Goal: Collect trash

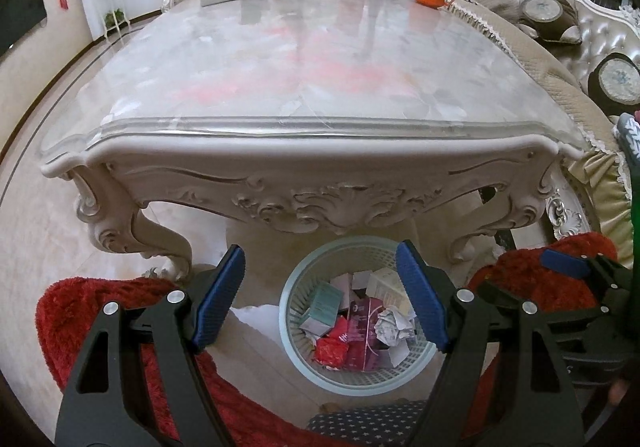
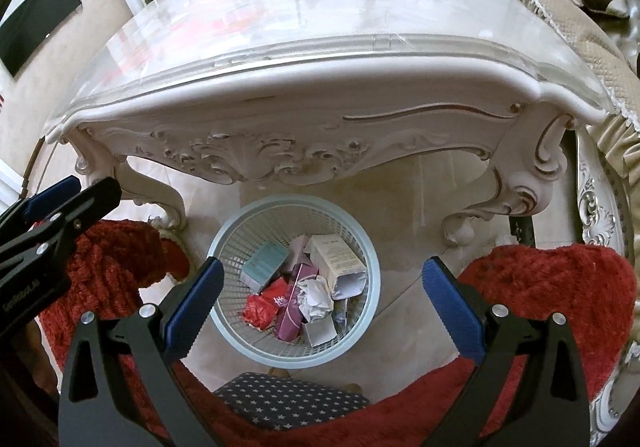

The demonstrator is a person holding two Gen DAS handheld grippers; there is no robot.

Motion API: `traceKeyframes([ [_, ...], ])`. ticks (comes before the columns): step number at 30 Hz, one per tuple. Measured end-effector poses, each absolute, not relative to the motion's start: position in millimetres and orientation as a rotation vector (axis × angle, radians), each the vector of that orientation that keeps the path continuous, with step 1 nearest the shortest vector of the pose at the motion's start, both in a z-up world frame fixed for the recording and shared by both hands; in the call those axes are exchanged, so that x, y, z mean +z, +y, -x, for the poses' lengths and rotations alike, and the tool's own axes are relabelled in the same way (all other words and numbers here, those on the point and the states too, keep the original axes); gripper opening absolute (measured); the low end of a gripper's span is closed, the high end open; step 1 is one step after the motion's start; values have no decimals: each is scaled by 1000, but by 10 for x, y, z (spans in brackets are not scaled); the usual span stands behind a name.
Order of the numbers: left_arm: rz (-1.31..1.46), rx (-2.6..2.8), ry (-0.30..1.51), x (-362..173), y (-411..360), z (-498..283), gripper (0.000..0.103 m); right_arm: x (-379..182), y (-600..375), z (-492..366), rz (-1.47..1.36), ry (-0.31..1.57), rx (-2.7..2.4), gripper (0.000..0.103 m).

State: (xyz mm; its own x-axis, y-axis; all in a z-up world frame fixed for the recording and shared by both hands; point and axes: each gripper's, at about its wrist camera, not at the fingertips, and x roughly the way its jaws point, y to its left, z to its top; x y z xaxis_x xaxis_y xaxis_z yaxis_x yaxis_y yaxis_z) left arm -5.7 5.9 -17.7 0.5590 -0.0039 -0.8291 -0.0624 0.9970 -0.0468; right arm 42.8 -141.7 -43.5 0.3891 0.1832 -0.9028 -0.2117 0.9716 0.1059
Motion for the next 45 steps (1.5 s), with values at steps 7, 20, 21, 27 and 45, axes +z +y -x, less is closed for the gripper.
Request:
traceKeyframes([
  [7,45,39,986,-195,8,48,76,-437,-1398,-423,32,1141,249,95],
  [20,34,42,993,-256,-1,71,76,-455,-1382,-423,44,1135,238,95],
  [21,37,37,994,-261,-3,74,76,-457,-1386,-426,44,1136,237,95],
  [27,51,26,1005,-299,14,75,76,-478,-1378,-445,49,1140,232,95],
  [45,115,-41,1020,-316,47,80,76,-531,-1419,-468,48,1139,207,95],
])
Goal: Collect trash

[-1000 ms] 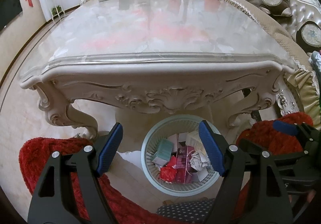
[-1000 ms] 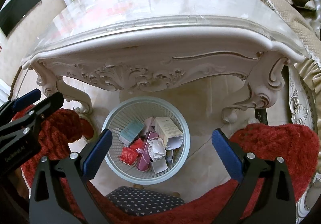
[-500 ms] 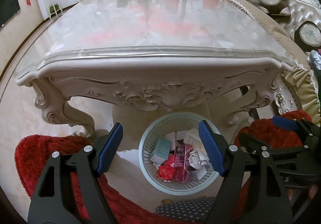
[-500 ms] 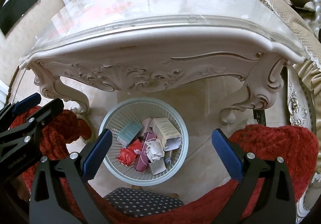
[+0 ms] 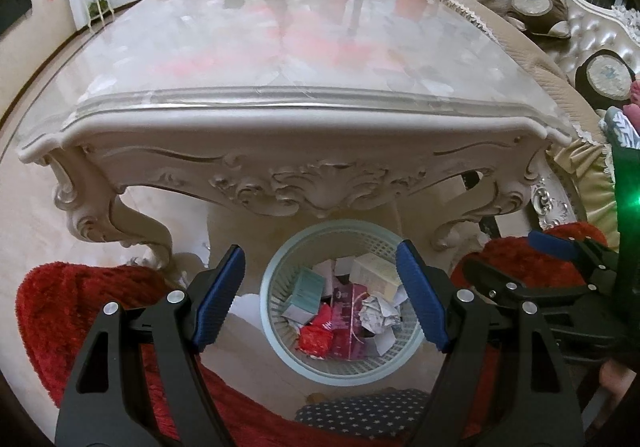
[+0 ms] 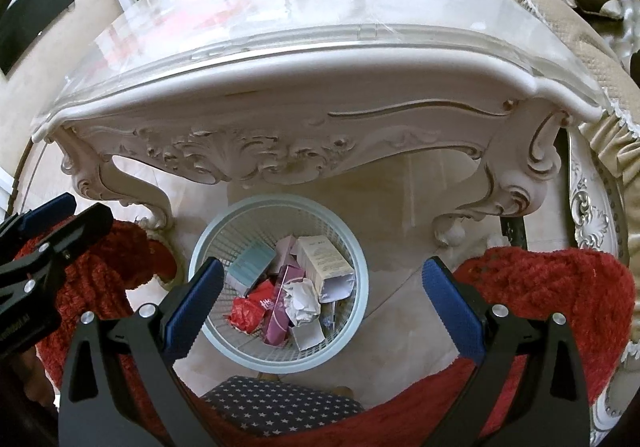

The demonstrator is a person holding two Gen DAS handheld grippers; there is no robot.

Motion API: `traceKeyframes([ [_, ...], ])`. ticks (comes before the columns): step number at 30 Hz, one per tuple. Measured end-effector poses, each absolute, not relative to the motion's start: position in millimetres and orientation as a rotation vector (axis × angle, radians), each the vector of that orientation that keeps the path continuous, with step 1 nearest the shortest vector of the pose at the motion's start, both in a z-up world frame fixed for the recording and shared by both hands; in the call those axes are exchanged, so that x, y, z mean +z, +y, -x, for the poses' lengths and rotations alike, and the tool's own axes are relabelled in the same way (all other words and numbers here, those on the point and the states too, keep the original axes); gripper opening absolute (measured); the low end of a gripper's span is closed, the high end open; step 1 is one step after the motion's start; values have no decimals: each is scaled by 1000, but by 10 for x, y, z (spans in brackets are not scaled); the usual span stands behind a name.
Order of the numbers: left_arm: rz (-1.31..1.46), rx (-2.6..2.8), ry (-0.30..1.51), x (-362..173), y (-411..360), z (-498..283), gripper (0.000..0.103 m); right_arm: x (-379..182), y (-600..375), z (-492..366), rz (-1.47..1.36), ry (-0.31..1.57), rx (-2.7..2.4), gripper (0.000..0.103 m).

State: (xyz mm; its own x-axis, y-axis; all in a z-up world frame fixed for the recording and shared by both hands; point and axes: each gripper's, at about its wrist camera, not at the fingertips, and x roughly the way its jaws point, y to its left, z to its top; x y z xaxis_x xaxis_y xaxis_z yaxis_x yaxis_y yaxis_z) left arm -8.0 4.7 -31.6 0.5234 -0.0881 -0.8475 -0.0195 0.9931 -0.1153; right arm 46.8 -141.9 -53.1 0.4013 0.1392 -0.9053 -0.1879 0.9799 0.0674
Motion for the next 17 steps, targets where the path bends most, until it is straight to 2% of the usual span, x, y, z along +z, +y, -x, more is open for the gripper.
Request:
traceKeyframes([
  [8,89,8,981,-288,76,109,76,-541,-1409,-473,49,1142,212,95],
  [17,99,21,1031,-361,105,58,76,-555,-1406,-478,51,1140,202,95],
])
